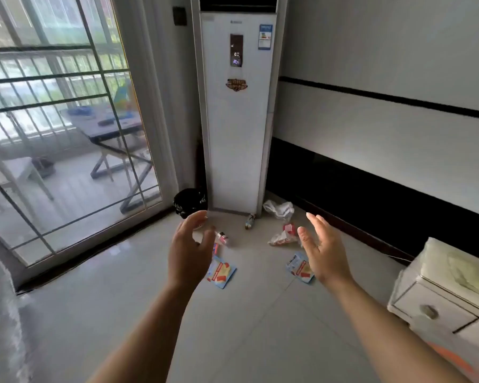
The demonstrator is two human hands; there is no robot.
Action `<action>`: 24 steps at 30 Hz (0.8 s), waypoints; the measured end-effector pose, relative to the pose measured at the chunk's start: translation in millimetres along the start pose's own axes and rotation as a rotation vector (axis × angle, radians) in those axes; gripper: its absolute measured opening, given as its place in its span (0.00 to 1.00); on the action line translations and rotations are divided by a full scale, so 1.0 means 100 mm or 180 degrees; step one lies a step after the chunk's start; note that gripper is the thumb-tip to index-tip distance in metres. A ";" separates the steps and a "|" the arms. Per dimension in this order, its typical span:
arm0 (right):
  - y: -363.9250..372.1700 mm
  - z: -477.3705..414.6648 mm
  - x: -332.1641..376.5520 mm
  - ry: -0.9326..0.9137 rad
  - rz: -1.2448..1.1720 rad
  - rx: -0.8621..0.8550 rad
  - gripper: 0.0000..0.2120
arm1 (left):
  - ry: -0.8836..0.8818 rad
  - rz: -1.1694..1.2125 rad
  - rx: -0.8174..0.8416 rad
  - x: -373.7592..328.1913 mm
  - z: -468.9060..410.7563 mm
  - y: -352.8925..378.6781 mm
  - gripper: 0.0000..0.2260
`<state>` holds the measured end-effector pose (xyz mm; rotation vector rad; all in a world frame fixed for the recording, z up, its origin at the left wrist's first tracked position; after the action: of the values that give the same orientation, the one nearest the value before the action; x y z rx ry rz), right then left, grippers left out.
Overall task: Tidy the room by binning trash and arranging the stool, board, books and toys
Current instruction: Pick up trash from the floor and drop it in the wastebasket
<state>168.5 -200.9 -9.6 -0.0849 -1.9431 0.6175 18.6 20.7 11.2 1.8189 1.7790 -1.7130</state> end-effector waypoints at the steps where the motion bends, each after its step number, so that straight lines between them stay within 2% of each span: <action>1: 0.09 -0.14 -0.02 0.0018 -0.0042 -0.0019 0.25 | -0.0049 -0.0007 -0.0007 0.06 -0.15 0.04 0.16; 10: 0.99 -1.52 -0.25 0.0314 -0.0112 0.0130 0.25 | -0.0388 -0.0149 0.0093 0.60 -1.60 0.50 0.16; 18: 1.46 -2.38 -0.68 0.0637 -0.0343 0.0211 0.41 | -0.0673 -0.0145 0.0294 0.88 -2.38 1.13 0.13; 19: 1.50 -2.50 -0.72 0.0633 -0.0303 0.0265 0.40 | -0.0717 -0.0167 0.0311 0.90 -2.46 1.20 0.13; 22: 1.65 -2.96 -0.94 0.0582 -0.0206 0.0453 0.28 | -0.0879 -0.0207 0.0278 1.01 -2.74 1.47 0.13; 24: 1.78 -3.31 -1.12 0.0518 -0.0153 0.0572 0.25 | -0.1007 -0.0223 0.0210 1.08 -2.96 1.67 0.13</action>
<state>468.6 42.5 -77.9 0.0238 -1.7209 0.7279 291.5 240.9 -54.8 1.4211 1.6903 -1.9758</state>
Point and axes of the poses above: each hand's wrist, its own z-axis away from the middle knuckle, its own y-axis out of the palm, x = y × z, the point moved 3 cm from there along -z, towards the middle knuckle, and after that the axes turned 15 degrees about -z, right-handed, at the moved point
